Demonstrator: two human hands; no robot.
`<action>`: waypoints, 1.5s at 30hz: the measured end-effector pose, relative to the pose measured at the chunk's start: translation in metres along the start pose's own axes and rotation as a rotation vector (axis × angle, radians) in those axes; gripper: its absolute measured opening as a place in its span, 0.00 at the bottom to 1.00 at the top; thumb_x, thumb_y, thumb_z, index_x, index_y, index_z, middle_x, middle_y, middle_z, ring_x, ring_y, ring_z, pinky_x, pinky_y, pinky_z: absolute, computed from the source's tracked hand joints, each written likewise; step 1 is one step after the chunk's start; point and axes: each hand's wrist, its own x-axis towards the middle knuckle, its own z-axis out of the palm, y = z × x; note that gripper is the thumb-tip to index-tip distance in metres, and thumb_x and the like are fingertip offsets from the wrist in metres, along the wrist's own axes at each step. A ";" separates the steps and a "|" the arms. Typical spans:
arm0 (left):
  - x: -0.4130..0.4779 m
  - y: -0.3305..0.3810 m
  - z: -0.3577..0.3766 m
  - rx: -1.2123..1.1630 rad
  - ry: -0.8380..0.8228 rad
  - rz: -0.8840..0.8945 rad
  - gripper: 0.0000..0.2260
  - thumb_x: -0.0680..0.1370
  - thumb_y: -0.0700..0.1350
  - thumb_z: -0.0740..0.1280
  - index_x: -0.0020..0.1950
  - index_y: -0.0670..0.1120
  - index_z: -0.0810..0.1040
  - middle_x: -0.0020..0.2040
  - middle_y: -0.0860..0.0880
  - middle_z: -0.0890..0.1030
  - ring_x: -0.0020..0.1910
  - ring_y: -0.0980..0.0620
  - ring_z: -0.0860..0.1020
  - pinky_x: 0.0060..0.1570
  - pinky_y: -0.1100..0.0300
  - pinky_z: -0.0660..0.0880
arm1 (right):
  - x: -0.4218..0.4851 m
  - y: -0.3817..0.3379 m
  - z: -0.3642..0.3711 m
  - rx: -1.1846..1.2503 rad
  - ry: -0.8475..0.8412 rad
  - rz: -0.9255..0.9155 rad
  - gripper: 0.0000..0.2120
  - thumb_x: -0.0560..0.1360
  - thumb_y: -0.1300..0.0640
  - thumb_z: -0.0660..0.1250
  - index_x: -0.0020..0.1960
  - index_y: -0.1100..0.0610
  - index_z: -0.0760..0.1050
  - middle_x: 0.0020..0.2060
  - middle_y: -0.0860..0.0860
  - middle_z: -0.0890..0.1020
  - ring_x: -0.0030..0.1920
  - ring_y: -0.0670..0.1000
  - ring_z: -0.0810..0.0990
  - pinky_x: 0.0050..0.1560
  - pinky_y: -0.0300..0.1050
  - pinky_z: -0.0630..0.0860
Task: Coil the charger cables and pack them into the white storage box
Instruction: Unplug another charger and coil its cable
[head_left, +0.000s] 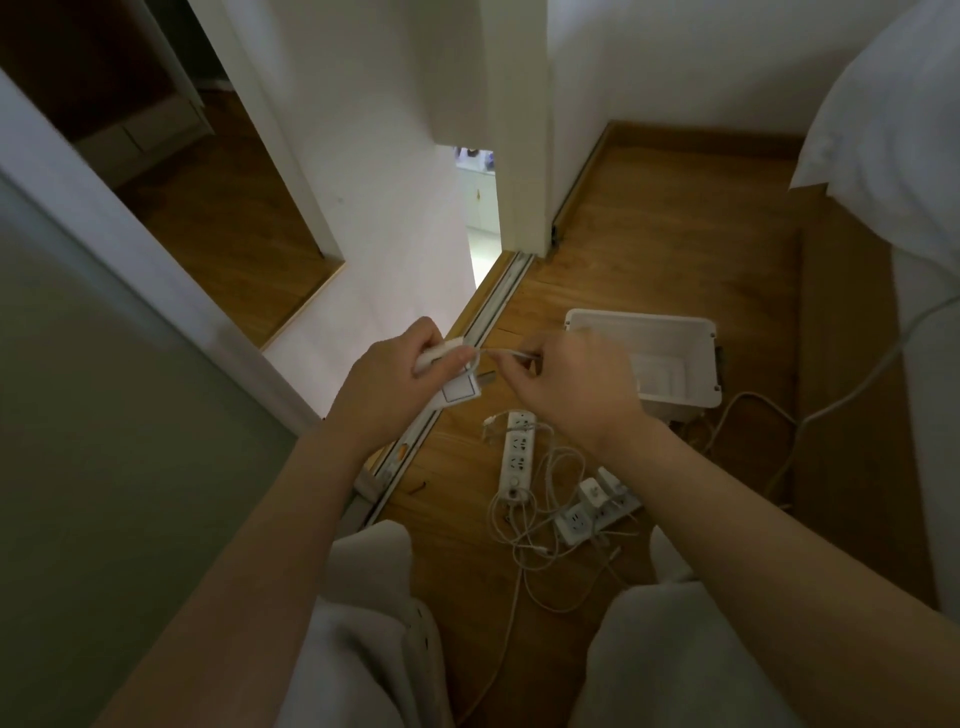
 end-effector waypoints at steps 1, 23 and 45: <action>0.001 -0.001 0.000 0.050 0.049 0.019 0.18 0.74 0.62 0.56 0.49 0.48 0.68 0.42 0.53 0.76 0.39 0.57 0.78 0.37 0.63 0.77 | -0.001 -0.004 0.001 0.034 0.014 0.011 0.20 0.78 0.45 0.58 0.33 0.53 0.75 0.22 0.45 0.68 0.23 0.45 0.67 0.28 0.40 0.64; 0.009 0.016 0.010 -1.390 0.122 -0.647 0.16 0.83 0.51 0.52 0.59 0.43 0.73 0.48 0.44 0.75 0.43 0.52 0.76 0.46 0.59 0.79 | -0.036 -0.034 0.048 0.140 -0.505 -0.205 0.12 0.82 0.55 0.52 0.63 0.56 0.66 0.37 0.49 0.74 0.37 0.50 0.75 0.38 0.43 0.72; -0.010 0.017 0.008 -0.726 -0.474 -0.335 0.16 0.75 0.59 0.51 0.49 0.53 0.73 0.38 0.47 0.74 0.35 0.49 0.69 0.31 0.63 0.64 | -0.011 0.042 0.030 0.145 -0.565 -0.084 0.20 0.77 0.44 0.60 0.40 0.60 0.74 0.36 0.54 0.74 0.35 0.48 0.70 0.35 0.38 0.65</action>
